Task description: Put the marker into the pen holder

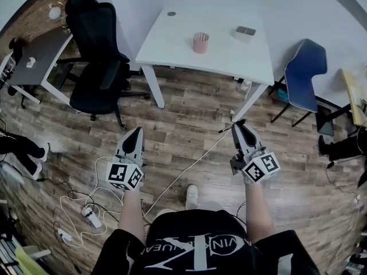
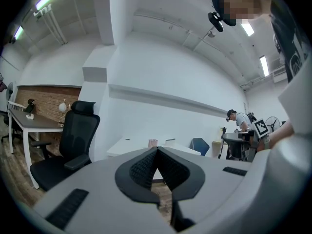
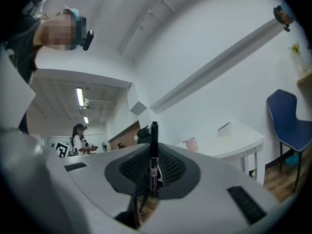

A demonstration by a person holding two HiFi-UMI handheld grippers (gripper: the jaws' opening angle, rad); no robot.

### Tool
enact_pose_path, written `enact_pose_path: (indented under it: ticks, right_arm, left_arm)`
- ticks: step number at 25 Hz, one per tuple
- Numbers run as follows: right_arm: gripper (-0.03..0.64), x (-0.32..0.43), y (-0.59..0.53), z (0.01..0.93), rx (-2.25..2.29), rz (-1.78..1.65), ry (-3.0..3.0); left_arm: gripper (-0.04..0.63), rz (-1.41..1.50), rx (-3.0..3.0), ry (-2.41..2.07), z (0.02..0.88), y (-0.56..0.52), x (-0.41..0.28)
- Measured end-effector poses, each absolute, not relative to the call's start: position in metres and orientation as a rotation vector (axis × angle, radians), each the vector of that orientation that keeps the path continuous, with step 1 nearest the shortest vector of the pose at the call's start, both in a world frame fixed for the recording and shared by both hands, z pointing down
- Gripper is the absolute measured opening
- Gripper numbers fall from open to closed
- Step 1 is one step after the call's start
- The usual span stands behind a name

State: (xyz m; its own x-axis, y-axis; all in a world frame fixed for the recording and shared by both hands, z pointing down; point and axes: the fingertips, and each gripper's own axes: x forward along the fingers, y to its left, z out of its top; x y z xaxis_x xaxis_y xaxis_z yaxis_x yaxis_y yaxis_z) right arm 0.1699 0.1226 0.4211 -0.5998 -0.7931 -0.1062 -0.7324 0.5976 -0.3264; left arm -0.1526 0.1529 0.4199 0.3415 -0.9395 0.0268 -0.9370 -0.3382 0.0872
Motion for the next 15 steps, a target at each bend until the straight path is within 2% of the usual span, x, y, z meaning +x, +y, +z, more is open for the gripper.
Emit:
enact_pose_path:
  ticks: [15]
  right_arm:
    - [0.058,0.159,0.075,0.423,-1.21,-0.369,2.617]
  left_arm:
    - [0.014,-0.038,2.518,-1.751,0.418,0.103,-0.149]
